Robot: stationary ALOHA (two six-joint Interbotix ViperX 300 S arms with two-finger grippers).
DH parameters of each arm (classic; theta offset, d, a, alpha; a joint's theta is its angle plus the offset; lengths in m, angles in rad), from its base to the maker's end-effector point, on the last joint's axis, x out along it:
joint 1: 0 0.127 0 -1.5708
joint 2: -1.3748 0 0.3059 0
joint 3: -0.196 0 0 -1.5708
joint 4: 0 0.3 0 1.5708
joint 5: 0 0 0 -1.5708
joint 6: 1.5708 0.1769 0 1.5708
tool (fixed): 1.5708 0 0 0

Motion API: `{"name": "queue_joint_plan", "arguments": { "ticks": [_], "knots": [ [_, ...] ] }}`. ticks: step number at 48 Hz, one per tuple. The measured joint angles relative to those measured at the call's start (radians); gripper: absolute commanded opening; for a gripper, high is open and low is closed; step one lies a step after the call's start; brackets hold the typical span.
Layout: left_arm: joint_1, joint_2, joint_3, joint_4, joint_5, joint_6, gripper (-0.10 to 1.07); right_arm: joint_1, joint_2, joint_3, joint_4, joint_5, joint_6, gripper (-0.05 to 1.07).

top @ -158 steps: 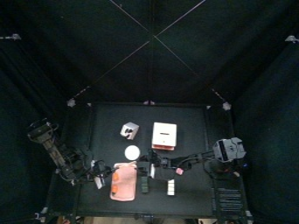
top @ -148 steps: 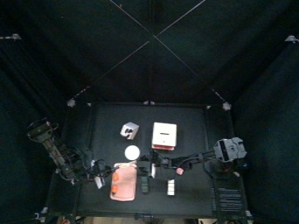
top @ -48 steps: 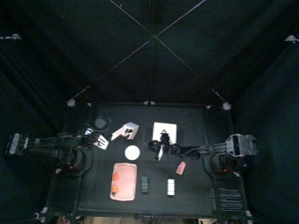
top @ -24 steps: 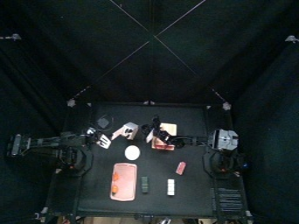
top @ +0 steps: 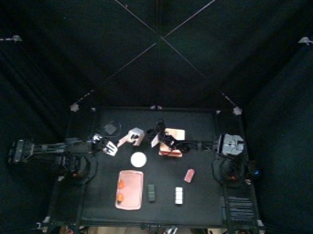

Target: Put cleaver back in holder

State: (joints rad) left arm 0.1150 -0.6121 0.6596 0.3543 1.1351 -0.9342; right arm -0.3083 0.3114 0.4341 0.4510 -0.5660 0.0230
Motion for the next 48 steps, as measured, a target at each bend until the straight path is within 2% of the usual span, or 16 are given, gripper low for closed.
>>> {"name": "queue_joint_plan", "arguments": {
  "ticks": [23,38,48],
  "knots": [
    [0.046,0.054,-0.04,-0.006,-0.002,0.075,0.43,0.0,0.026,-0.026,-0.008,0.038,0.0,0.51],
    [0.077,0.061,-0.055,-0.031,-0.002,0.092,0.43,0.003,0.04,-0.046,-0.009,0.054,0.0,0.51],
    [0.087,0.084,-0.067,-0.069,0.002,0.14,0.43,0.003,0.041,-0.048,-0.009,0.061,0.0,0.51]
  ]
}}
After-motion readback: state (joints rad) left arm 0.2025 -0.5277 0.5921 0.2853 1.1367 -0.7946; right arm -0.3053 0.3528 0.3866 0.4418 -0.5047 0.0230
